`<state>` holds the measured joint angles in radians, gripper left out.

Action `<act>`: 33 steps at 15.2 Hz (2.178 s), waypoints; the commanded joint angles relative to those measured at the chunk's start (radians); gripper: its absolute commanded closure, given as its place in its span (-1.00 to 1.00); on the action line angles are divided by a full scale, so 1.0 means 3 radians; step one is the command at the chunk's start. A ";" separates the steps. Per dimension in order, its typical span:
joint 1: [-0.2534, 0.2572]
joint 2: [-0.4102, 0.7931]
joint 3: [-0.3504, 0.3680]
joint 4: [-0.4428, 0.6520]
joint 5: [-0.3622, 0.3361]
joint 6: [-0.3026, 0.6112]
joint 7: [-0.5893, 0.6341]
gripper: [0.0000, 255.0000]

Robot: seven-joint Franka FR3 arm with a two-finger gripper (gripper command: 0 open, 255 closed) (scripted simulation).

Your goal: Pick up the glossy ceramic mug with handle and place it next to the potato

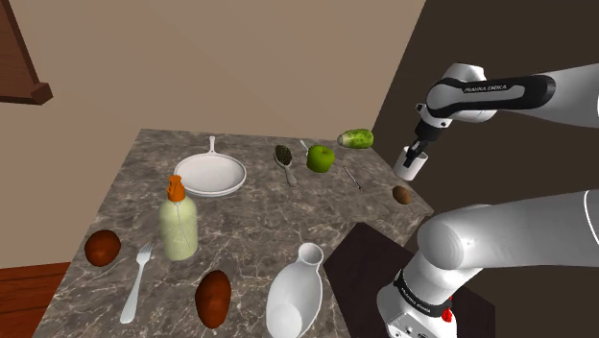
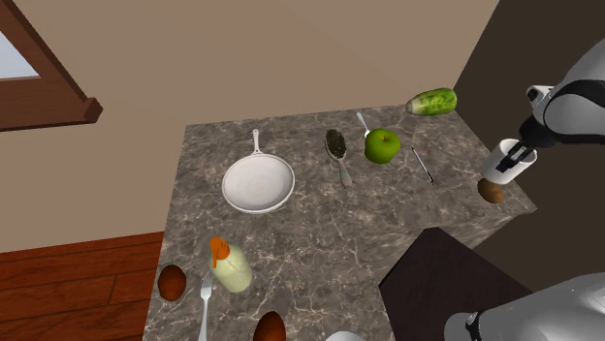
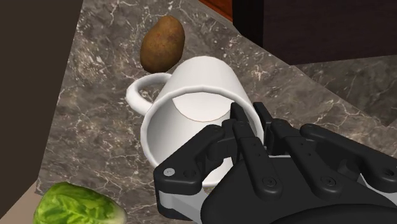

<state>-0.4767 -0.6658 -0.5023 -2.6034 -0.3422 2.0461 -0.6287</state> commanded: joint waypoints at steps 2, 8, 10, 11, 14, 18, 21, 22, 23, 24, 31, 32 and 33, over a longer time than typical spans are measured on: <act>-0.0001 0.0066 -0.0050 -0.0093 -0.0028 0.0162 0.0000 1.00; -0.0004 0.0205 -0.0146 -0.0275 -0.0084 0.0482 0.0004 1.00; -0.0002 0.0263 -0.0180 -0.0330 -0.0100 0.0594 0.0004 1.00; -0.0001 0.0293 -0.0198 -0.0356 -0.0108 0.0651 0.0004 1.00; 0.0007 0.0394 -0.0252 -0.0431 -0.0130 0.0826 0.0002 1.00; 0.0025 0.0549 -0.0328 -0.0520 -0.0150 0.1068 -0.0006 1.00; 0.0047 0.0682 -0.0388 -0.0578 -0.0156 0.1258 -0.0016 1.00; 0.0055 0.0730 -0.0408 -0.0596 -0.0155 0.1322 -0.0021 1.00; 0.0064 0.0779 -0.0429 -0.0613 -0.0153 0.1388 -0.0027 1.00; 0.0075 0.0830 -0.0449 -0.0629 -0.0149 0.1454 -0.0034 1.00; 0.0080 0.0878 -0.0463 -0.0643 -0.0140 0.1515 -0.0044 1.00; 0.0079 0.0878 -0.0462 -0.0643 -0.0139 0.1515 -0.0044 1.00; 0.0078 0.0877 -0.0461 -0.0647 -0.0142 0.1517 -0.0043 -1.00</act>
<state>-0.4529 -0.4051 -0.6394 -2.7968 -0.3849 2.5009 -0.6419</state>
